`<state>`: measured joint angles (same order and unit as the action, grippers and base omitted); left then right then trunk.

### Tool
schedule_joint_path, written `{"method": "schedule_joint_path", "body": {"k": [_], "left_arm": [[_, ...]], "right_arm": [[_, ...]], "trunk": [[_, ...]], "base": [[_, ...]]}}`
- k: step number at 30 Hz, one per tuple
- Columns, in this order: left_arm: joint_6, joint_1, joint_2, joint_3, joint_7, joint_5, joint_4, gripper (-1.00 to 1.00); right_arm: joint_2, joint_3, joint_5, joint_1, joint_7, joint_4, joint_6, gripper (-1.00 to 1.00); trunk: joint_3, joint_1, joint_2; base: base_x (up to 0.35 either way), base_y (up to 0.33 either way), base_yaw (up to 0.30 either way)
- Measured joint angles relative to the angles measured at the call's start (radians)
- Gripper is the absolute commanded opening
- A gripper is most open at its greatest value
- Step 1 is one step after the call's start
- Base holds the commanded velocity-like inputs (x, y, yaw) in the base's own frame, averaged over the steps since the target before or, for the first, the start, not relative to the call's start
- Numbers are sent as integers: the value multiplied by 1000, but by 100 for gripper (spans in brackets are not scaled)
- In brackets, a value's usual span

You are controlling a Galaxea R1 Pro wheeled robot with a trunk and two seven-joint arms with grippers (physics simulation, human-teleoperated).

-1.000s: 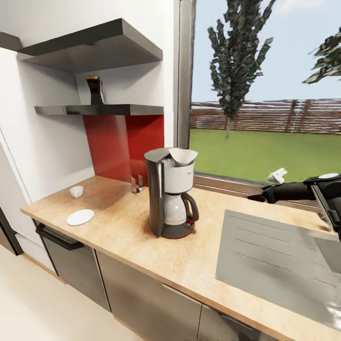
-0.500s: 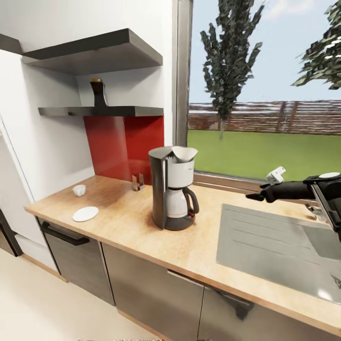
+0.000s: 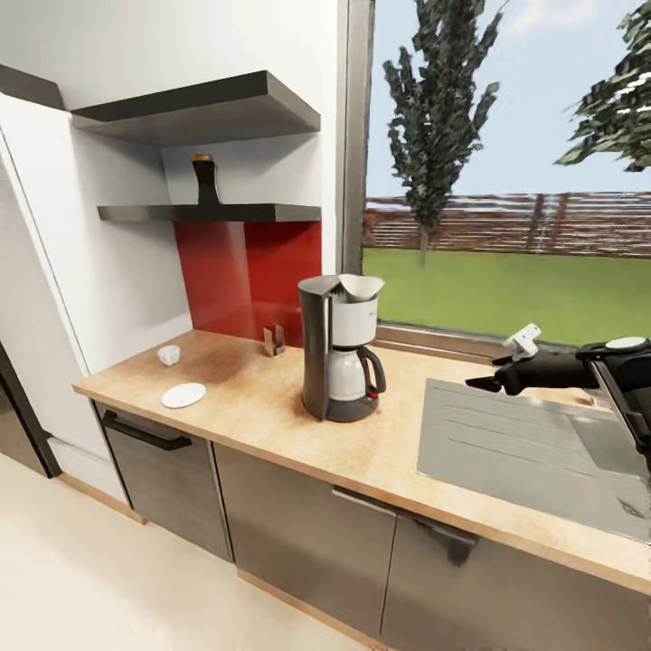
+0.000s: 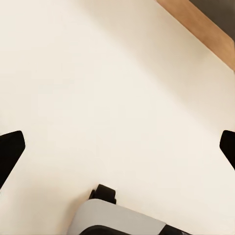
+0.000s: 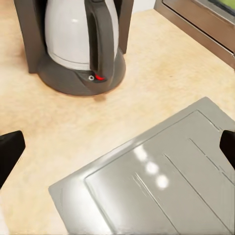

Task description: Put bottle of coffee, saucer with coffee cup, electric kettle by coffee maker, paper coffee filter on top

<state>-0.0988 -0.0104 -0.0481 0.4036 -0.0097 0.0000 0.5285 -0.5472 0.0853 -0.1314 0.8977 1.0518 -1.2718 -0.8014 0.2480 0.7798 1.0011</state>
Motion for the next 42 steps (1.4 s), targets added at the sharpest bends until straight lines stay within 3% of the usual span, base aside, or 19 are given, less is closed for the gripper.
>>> {"method": "schedule_joint_path", "body": {"k": [10, 16, 20, 24, 28, 32, 36, 38, 42], "left_arm": [[0, 0, 0, 0, 0, 0, 1, 100], [0, 0, 0, 1, 0, 0, 3, 100], [0, 0, 0, 1, 0, 0, 4, 100], [0, 0, 0, 1, 0, 0, 4, 100], [0, 1, 0, 0, 0, 0, 4, 100], [-1, 1, 0, 0, 0, 0, 4, 100], [0, 0, -1, 0, 0, 0, 4, 100], [-1, 0, -1, 0, 0, 0, 4, 100], [0, 0, -2, 0, 0, 0, 4, 100]], "right_arm": [[0, 1, 0, -16, 69, -6, 6, 100], [1, 3, 0, -97, 122, -88, 10, 100], [0, 1, -1, -198, 139, -112, 62, 100], [-5, -6, -7, -338, 227, -123, 148, 100], [-8, -94, -10, -472, 275, -126, 238, 100], [-8, -141, -14, -559, 286, -123, 289, 100], [-7, -156, -16, -641, 286, -107, 305, 100], [-5, -161, -16, -691, 280, -44, 331, 100], [-4, -162, -17, -709, 280, 3, 397, 100]], "trunk": [[0, 0, 0], [0, 0, 0], [0, 0, 0], [0, 0, 0], [0, 0, 0], [0, 0, 0], [0, 0, 0], [0, 0, 0], [0, 0, 0]], "base": [[-216, 9, 0], [-50, 0, 0], [-8, 0, 0], [-2, 0, 0], [0, 0, 0], [0, 0, 0], [0, 0, 0], [0, 0, 0], [0, 0, 0]]}}
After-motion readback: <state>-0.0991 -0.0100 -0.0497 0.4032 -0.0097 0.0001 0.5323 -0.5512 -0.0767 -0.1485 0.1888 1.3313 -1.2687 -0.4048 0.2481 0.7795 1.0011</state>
